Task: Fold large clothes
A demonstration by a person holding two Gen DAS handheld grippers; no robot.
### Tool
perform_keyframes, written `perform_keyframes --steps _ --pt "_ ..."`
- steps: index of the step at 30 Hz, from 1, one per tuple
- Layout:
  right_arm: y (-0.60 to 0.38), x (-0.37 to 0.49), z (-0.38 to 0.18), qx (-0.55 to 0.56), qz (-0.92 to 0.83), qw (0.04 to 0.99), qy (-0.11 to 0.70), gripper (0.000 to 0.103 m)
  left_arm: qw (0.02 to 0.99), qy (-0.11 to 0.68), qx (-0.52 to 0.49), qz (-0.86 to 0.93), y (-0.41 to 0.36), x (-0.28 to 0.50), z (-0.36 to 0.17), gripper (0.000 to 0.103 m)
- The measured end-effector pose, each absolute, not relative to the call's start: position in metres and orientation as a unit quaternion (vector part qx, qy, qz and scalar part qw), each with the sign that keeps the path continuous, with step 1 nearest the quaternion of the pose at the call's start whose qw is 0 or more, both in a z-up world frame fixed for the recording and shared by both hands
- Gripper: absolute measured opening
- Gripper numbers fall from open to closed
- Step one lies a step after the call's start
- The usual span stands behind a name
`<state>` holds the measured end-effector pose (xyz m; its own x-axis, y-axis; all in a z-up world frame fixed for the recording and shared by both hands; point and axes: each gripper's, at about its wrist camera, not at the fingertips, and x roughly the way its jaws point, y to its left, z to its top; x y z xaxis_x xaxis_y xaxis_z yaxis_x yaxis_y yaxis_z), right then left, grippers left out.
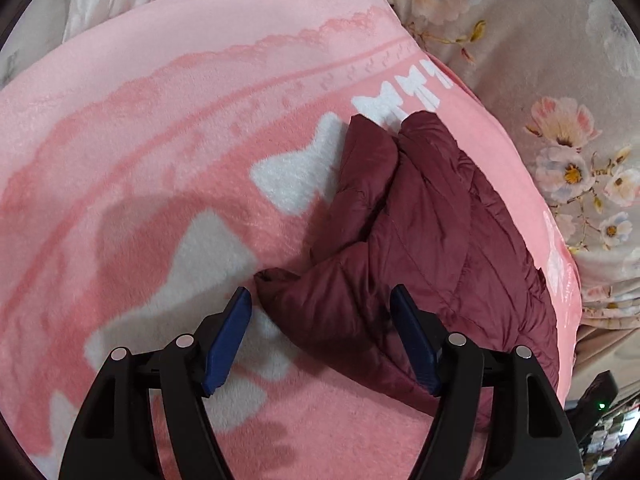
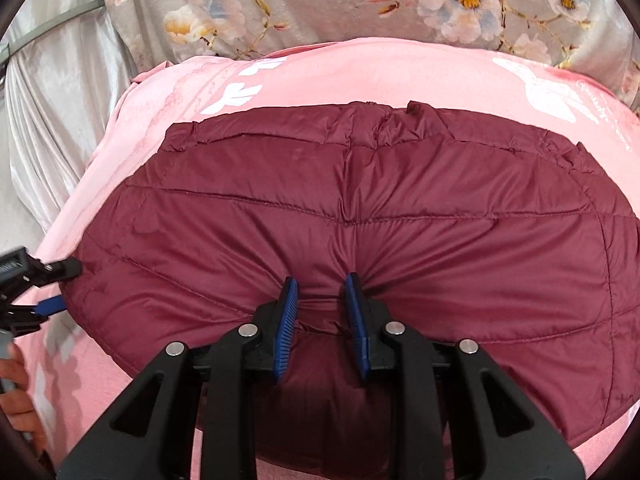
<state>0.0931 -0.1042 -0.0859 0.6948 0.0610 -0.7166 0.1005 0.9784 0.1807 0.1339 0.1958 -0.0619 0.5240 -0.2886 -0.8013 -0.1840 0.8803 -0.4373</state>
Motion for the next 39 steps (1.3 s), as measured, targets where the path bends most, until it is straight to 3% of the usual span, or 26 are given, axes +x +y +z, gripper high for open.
perform_keyframes --steps 12,17,20,22,31,39 --pt "-0.106 0.063 -0.078 0.134 -0.008 0.908 0.396 0.025 0.846 0.488 -0.211 -0.041 0.174 0.150 -0.072 0.068" --pt "-0.103 0.033 -0.078 0.134 0.002 0.906 0.401 0.020 0.845 0.483 -0.218 -0.068 0.168 0.148 -0.065 0.031" --pt "-0.100 0.031 -0.082 0.122 0.001 0.907 0.403 0.020 0.856 0.465 -0.207 -0.091 0.161 0.139 -0.046 0.017" --pt "-0.101 0.033 -0.085 0.124 0.001 0.907 0.403 0.020 0.868 0.445 -0.189 -0.113 0.150 0.130 -0.024 0.014" --pt "-0.139 0.011 -0.065 0.204 0.017 0.898 0.391 0.020 0.898 0.355 -0.065 -0.249 0.037 0.079 0.081 0.013" --pt "-0.220 -0.054 -0.056 0.222 -0.076 0.897 0.374 0.021 0.869 0.368 0.022 -0.331 -0.109 0.050 0.070 0.013"
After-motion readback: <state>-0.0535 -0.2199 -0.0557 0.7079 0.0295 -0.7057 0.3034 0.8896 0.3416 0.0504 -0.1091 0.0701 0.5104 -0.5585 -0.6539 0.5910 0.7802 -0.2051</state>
